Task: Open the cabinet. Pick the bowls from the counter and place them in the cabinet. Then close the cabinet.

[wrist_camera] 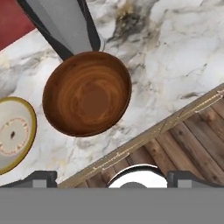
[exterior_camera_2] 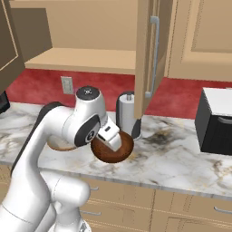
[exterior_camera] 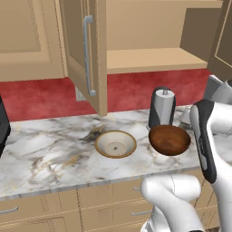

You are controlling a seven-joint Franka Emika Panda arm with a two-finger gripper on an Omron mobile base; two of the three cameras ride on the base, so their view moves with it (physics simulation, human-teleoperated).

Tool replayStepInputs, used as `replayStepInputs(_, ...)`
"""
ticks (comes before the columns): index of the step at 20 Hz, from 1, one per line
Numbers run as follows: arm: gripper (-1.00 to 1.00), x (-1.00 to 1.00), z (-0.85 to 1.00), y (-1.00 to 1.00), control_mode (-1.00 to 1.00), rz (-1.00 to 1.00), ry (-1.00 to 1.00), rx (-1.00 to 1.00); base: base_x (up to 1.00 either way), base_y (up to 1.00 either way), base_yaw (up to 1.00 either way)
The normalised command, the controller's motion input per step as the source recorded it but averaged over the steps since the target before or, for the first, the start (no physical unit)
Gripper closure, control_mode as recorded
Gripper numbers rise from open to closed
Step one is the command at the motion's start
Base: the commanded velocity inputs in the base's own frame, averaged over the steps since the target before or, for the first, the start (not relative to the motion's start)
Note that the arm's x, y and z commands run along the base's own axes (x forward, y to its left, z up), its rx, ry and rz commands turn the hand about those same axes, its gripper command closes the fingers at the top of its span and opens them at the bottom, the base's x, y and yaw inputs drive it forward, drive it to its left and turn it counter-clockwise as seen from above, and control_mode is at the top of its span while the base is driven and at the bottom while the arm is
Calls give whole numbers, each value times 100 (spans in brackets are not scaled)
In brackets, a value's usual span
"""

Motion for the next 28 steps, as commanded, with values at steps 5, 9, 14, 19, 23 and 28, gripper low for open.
replayStepInputs(5, -100, 21, -43, -44, -100, 0, 6, 3, 0, 0, 0)
replayStepInputs(9, -100, 21, -56, -33, -100, 0, 9, 4, 0, 0, 0)
replayStepInputs(14, -100, 14, -57, -28, -100, 0, 5, 4, 0, 0, 0)
replayStepInputs(19, -100, 13, -49, -5, -100, 0, 2, 3, 0, 0, 0)
replayStepInputs(23, -100, 21, -24, 0, -100, 0, 0, 1, 0, 0, 0)
replayStepInputs(28, -100, 32, -8, 1, -100, 0, 0, 0, 0, 0, 0)
